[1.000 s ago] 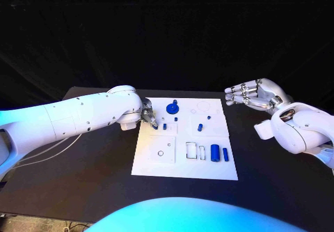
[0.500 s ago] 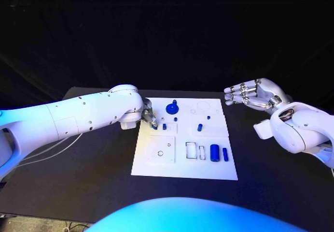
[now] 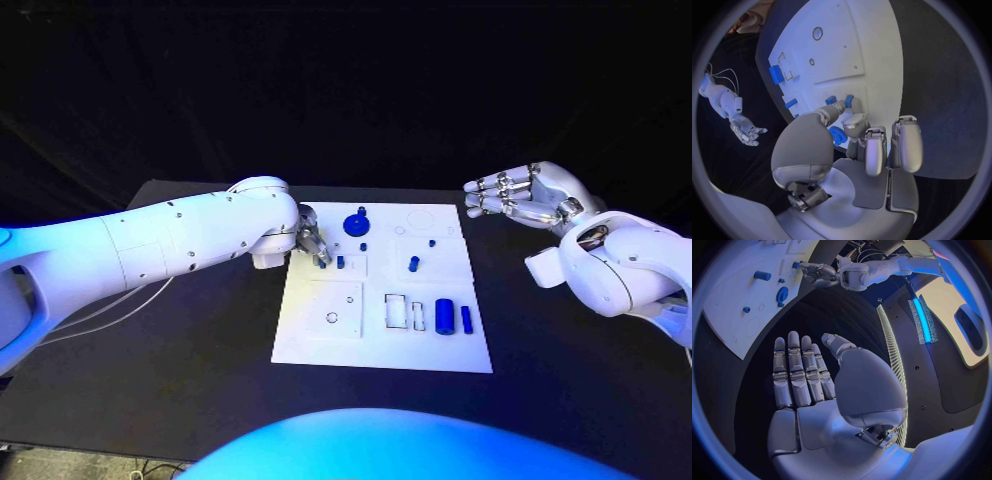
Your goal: Assemble the parts on the task board
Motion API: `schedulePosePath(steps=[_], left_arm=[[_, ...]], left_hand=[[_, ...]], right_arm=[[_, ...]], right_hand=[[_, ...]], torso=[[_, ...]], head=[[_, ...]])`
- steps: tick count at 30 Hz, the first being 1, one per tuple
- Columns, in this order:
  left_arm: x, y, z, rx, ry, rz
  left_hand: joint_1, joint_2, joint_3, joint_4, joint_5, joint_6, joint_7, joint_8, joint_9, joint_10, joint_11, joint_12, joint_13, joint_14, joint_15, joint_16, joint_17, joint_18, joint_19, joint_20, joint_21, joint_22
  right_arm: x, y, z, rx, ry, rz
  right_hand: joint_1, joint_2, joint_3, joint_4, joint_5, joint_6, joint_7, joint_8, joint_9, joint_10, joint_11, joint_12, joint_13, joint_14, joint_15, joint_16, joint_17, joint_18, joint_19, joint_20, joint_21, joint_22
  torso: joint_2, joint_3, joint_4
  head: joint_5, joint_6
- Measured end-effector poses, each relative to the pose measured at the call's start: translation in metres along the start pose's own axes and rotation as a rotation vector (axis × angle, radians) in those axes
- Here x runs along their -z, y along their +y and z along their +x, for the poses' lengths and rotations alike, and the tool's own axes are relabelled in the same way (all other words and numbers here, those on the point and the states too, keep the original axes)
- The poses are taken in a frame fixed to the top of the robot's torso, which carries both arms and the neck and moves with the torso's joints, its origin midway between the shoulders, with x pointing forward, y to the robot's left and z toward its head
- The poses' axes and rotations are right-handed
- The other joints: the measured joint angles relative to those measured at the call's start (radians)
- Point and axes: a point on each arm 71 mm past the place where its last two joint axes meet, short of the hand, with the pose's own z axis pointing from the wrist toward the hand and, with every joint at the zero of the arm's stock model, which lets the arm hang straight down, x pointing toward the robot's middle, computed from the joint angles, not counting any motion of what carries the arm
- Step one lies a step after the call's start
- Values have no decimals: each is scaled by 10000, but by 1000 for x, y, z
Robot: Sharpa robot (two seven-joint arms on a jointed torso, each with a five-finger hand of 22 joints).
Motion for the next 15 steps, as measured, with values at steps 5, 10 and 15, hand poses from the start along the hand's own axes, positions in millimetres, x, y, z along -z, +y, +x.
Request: schedulePosePath(steps=[5, 10, 15], left_arm=[[-1, 0, 1, -9, 24, -17], [-1, 1, 1, 0, 23, -36], [-2, 1, 0, 30, 5, -57]], left_hand=[[-111, -24, -247, 62, 29, 286, -213, 22, 17, 52, -51, 64, 76, 0, 0, 0, 0, 0, 0, 0, 35, 7], [-150, 15, -423, 136, 29, 327, -246, 24, 28, 51, -53, 68, 104, 0, 1, 0, -1, 0, 0, 0, 35, 8], [-234, 14, -645, 216, 29, 344, -263, 24, 29, 51, -54, 68, 114, -35, -34, 0, -1, 0, -1, 0, 35, 7]], right_arm=[[0, 0, 0, 2, -4, 2], [0, 0, 0, 2, -5, 3], [0, 0, 0, 0, -3, 2]], right_hand=[[0, 0, 0, 0, 0, 0, 0, 0, 0, 0, 0, 0, 1, 0, 0, 0, 0, 0, 0, 0, 0, 0], [0, 0, 0, 0, 0, 0, 0, 0, 0, 0, 0, 0, 1, 0, 0, 0, 1, 1, 0, 0, 0, 0], [0, 0, 0, 0, 0, 0, 0, 0, 0, 0, 0, 0, 1, 0, 0, 0, 1, 0, 0, 0, 0, 0]], torso=[[0, -1, 0], [0, 0, 1], [1, 0, 0]], head=[[-19, 0], [-28, 0], [-30, 0]])
